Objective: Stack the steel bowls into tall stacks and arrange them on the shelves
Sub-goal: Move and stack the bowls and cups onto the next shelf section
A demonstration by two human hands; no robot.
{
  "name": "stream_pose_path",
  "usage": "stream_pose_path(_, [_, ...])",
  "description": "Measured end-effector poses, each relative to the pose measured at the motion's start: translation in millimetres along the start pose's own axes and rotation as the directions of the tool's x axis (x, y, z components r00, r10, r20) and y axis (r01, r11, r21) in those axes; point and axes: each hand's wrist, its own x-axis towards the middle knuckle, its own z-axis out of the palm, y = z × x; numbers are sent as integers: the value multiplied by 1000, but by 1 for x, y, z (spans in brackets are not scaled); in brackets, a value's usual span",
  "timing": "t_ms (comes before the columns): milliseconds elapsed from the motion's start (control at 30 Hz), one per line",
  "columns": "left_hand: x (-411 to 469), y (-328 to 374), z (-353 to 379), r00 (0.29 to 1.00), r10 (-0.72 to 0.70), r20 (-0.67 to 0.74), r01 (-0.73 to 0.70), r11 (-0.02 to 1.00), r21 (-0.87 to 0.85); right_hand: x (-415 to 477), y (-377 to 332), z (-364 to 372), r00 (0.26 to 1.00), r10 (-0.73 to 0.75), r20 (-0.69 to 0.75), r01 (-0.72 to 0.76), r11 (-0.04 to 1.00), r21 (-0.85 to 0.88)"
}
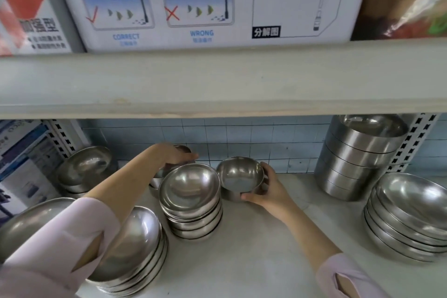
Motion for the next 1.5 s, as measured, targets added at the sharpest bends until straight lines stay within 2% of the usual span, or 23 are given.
stream_pose_path(67, [2, 0, 1, 1000, 4, 3, -4, 999, -48, -1, -1, 0, 1000, -17, -26, 16, 1000, -8])
stream_pose_path(267, [-4, -6, 3, 990, -36, -138, 16, 989, -146, -18, 5, -17, 995, -20, -94, 23, 999, 34])
stream_pose_path(433, [2, -16, -6, 937, -51, -345, -1, 989, -150, -48, 9, -39, 991, -9, -130, 20, 996, 83])
stream_pose_path(633, [-59, 0, -16, 813, 38, -581, -173, 969, -178, -100, 13, -57, 992, 22, -121, -15, 998, 61])
stream_pose_path(767, [-90, 16, -8, 725, 221, -652, -314, 949, -28, -133, 12, -56, 988, 18, -152, -12, 999, 35])
stream_pose_path(867, [-119, 36, 15, 693, 388, -607, -422, 902, 94, -151, 11, -51, 987, 4, -163, -3, 1000, 3])
stream_pose_path(933, [-142, 49, 38, 695, 517, -500, -531, 838, 128, -159, 12, -48, 987, -5, -162, 5, 1000, 2])
stream_pose_path(1033, [-167, 65, 72, 703, 642, -304, -651, 754, 88, -170, 15, -44, 987, -30, -157, 33, 999, 12])
stream_pose_path(1167, [-172, 85, 104, 671, 706, -226, -673, 708, 212, -177, 19, -36, 988, -14, -155, 16, 1000, 9])
stream_pose_path(1233, [-165, 92, 112, 677, 708, -200, -660, 705, 259, -176, 22, -36, 987, -13, -159, 13, 1000, 2])
stream_pose_path(1300, [-162, 97, 117, 694, 699, -172, -649, 711, 271, -176, 23, -35, 987, -22, -160, 21, 1000, -9])
stream_pose_path(1500, [-169, 115, 135, 688, 710, -151, -668, 701, 251, -175, 29, -34, 976, -75, -205, 68, 997, -44])
